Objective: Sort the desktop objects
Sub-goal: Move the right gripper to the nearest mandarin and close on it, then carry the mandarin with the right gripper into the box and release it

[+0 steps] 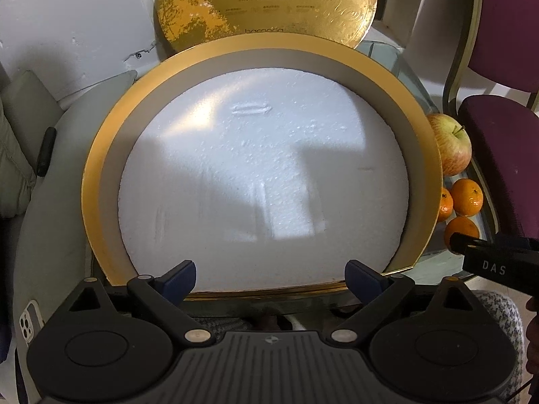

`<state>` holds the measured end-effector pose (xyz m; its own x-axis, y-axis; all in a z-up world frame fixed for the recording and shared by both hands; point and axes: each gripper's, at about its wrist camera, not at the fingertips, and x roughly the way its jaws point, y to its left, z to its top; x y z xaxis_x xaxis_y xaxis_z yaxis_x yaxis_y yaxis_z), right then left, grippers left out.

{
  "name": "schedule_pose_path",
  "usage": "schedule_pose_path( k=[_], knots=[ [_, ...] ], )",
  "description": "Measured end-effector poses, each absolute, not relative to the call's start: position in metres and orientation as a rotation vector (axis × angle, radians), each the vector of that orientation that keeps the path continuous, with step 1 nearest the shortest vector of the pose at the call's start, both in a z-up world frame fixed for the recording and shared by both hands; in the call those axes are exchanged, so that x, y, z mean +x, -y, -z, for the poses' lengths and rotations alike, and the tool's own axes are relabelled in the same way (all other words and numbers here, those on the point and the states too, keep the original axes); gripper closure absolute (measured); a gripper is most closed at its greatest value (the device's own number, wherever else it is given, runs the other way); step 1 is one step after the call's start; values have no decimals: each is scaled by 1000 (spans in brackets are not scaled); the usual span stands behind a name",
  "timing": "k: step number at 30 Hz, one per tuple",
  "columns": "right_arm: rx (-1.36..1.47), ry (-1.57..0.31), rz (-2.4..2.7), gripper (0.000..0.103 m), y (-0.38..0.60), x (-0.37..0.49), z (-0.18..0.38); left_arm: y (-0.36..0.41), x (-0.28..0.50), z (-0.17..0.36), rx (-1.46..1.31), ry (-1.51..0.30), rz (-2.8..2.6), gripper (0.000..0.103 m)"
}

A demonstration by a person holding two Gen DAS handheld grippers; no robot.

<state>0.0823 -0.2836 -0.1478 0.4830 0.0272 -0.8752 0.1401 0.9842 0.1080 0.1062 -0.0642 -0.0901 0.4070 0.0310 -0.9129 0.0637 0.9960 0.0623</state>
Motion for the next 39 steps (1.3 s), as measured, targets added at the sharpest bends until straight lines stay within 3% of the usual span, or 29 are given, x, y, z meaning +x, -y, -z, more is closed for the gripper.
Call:
schedule_pose_path(
  k=[16, 20, 29, 39],
  knots=[
    [149, -1120, 70, 39, 280, 101, 162, 64, 109, 91, 98, -1151, 27, 6],
    [164, -1129, 54, 55, 279, 102, 163, 65, 109, 91, 96, -1151, 24, 6],
    [172, -1115, 56, 57, 277, 98, 159, 59, 102, 79, 95, -1124, 27, 6],
    [177, -1044, 25, 57, 263, 62, 115, 43, 76, 59, 85, -1096, 28, 6]
  ],
)
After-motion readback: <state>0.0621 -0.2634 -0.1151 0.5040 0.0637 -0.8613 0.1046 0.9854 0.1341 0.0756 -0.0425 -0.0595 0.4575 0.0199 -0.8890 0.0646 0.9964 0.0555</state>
